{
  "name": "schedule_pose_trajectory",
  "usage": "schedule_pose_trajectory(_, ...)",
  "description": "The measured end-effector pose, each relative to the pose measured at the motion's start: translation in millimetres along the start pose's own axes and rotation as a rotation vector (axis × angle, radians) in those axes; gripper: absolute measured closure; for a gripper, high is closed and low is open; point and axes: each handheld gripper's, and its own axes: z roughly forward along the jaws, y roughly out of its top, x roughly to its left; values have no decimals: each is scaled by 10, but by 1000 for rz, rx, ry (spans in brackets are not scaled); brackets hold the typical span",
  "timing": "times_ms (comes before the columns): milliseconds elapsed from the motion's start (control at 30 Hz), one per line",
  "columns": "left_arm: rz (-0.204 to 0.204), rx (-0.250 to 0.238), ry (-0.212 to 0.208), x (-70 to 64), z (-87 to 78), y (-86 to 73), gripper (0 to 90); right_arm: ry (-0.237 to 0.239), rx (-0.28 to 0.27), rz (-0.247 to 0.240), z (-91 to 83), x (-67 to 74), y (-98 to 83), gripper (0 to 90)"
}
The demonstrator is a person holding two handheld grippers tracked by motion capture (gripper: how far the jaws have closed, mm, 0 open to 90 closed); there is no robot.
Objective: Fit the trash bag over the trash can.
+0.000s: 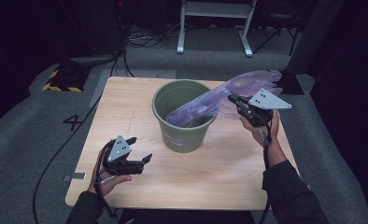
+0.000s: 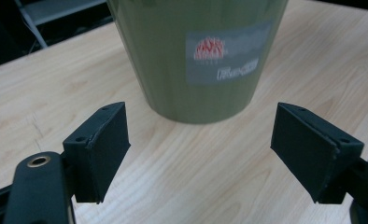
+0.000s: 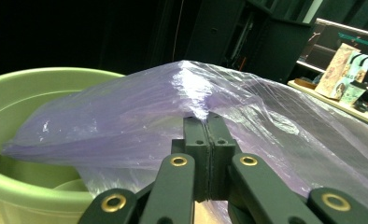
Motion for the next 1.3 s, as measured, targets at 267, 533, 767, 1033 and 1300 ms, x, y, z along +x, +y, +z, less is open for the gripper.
schedule_pose_trajectory(267, 11, -27, 1, 68, 10, 152, 177, 23, 8, -6, 43, 52, -21, 899)
schedule_pose_trajectory(533, -9, -96, -24, 151, -45, 382, 176, 39, 31, -26, 79, 100, -32, 898)
schedule_pose_trajectory(767, 31, -111, -13, 77, -14, 635, 176, 56, 40, -38, 111, 144, -40, 899)
schedule_pose_trajectory(1033, 77, -119, -26, -71, 94, 925, 184, 102, 53, -78, 149, 255, -31, 900)
schedule_pose_trajectory(1300, 128, -116, -58, -166, 250, 1181, 185, 133, 58, -102, 176, 349, -4, 899)
